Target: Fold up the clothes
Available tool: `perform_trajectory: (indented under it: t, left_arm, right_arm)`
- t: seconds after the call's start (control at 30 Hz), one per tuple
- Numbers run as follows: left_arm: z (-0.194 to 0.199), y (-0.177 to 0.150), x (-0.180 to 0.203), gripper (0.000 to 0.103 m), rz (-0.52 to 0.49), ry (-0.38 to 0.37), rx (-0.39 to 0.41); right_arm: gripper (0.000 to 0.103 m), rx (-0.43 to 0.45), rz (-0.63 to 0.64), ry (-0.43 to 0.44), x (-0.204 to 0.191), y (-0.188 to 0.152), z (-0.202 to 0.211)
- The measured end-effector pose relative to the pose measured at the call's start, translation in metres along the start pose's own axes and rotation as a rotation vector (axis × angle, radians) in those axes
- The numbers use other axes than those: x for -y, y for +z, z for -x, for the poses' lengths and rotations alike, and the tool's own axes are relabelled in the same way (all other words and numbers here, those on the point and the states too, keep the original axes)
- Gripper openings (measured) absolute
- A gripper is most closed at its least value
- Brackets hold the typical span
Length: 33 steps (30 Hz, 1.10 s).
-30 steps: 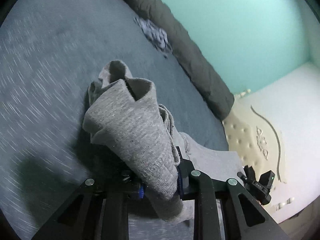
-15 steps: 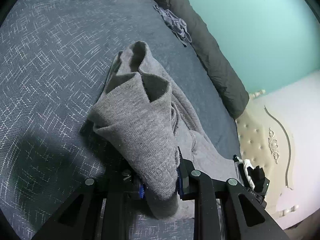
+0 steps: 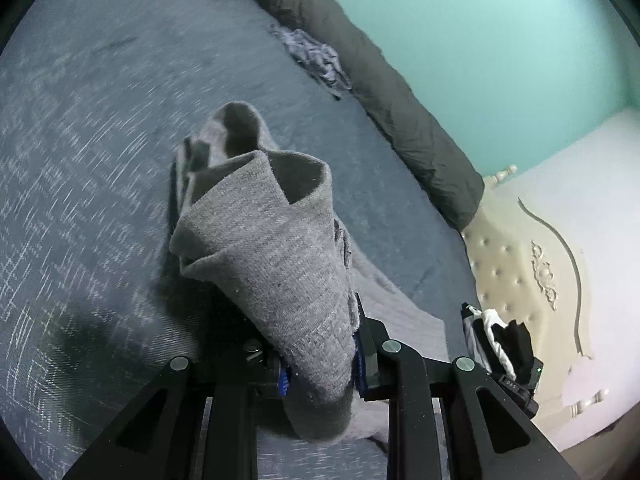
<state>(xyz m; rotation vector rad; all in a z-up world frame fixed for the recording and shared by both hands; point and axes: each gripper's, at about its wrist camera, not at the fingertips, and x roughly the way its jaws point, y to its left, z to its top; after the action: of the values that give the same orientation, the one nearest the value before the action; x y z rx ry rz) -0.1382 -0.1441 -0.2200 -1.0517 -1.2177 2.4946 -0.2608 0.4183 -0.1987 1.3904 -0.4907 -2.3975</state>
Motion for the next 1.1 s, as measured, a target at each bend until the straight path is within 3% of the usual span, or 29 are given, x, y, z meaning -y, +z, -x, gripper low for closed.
perform_trajectory:
  t: [0.23,0.43,0.7,0.87,1.1]
  left_arm:
    - [0.004,0.007,0.062,0.025,-0.115,-0.042,0.007]
    - [-0.016,0.005,0.131,0.024,-0.223,-0.081,-0.021]
    - [-0.1,-0.039,0.233,0.024,-0.409,-0.11,-0.17]
    - [-0.178,-0.099,0.242,0.024,-0.526,0.023,-0.384]
    - [-0.163,-0.093,0.231,0.025,-0.494,0.012,-0.356]
  right_arm:
    - [0.032,0.011,0.012,0.034,0.004,-0.007,0.016]
    - [0.032,0.038,-0.01,0.072,0.014,-0.009,0.031]
    - [0.032,0.053,-0.035,0.106,0.033,-0.014,0.051]
    - [0.032,0.034,-0.046,0.114,0.04,-0.018,0.054]
    - [0.042,-0.018,-0.007,0.167,0.015,-0.019,0.04]
